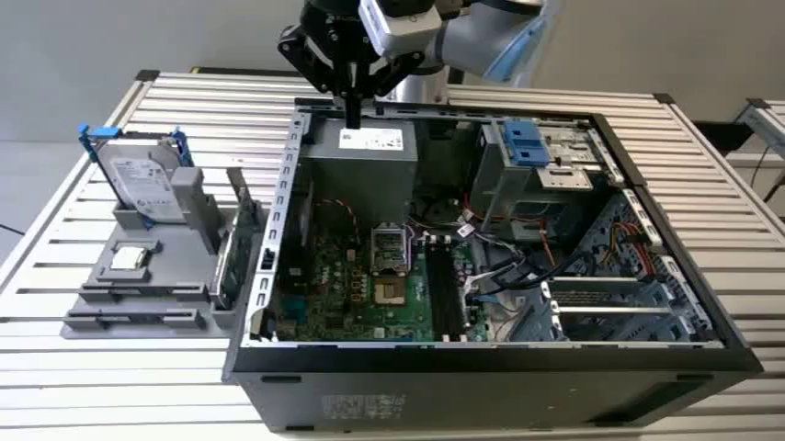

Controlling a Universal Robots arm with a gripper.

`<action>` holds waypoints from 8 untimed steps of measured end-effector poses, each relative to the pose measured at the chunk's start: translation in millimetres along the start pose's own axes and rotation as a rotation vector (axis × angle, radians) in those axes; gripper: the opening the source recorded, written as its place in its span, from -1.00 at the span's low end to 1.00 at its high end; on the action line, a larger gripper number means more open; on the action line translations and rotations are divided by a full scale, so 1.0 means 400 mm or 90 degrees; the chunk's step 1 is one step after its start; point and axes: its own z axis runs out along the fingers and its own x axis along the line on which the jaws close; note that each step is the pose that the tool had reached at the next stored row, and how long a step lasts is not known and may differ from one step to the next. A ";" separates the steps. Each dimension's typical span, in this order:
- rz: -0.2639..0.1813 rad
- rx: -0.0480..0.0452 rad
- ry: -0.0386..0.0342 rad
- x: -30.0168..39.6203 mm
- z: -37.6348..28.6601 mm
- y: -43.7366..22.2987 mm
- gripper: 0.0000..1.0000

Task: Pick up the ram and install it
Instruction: 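Reach for the ram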

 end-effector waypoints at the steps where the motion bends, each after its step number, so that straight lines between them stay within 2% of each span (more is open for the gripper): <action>1: 0.000 0.0000 0.0000 0.000 0.000 0.000 -1.00; 8: 0.000 0.0000 0.0000 0.000 0.000 0.000 -1.00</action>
